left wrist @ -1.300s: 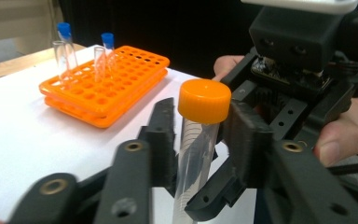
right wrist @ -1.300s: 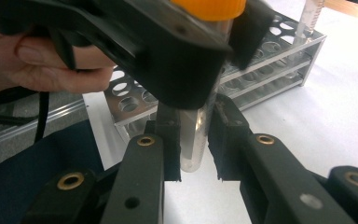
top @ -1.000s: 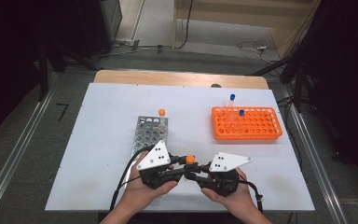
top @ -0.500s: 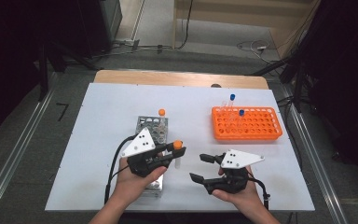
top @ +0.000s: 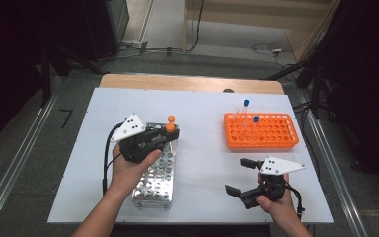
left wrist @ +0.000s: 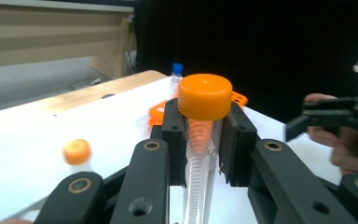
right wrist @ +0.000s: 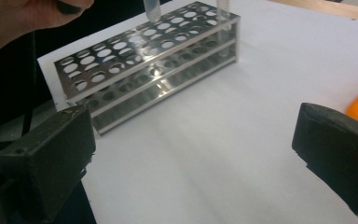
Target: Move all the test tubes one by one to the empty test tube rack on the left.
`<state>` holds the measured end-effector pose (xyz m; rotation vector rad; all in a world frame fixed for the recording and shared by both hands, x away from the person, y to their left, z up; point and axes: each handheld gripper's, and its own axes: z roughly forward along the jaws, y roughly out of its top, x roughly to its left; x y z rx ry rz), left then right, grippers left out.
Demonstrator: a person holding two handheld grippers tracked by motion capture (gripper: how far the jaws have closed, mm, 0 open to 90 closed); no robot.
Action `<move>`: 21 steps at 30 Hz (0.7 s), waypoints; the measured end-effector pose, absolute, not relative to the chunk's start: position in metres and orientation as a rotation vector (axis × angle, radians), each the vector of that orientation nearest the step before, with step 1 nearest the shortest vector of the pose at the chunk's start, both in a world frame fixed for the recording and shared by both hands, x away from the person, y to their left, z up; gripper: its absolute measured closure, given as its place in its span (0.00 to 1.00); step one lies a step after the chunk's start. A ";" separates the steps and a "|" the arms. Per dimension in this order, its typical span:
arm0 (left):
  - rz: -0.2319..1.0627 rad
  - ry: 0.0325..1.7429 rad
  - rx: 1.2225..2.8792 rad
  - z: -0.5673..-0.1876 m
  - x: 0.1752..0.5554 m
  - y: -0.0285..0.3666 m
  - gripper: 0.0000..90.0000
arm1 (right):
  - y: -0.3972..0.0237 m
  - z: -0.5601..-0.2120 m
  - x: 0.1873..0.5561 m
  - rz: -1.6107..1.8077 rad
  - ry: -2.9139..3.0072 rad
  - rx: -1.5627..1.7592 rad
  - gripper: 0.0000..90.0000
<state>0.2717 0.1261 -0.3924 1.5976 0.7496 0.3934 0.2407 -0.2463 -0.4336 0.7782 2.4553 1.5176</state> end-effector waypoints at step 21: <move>0.530 0.830 1.564 -0.415 0.315 0.123 0.83 | -0.289 -0.444 0.241 1.463 2.400 0.893 0.00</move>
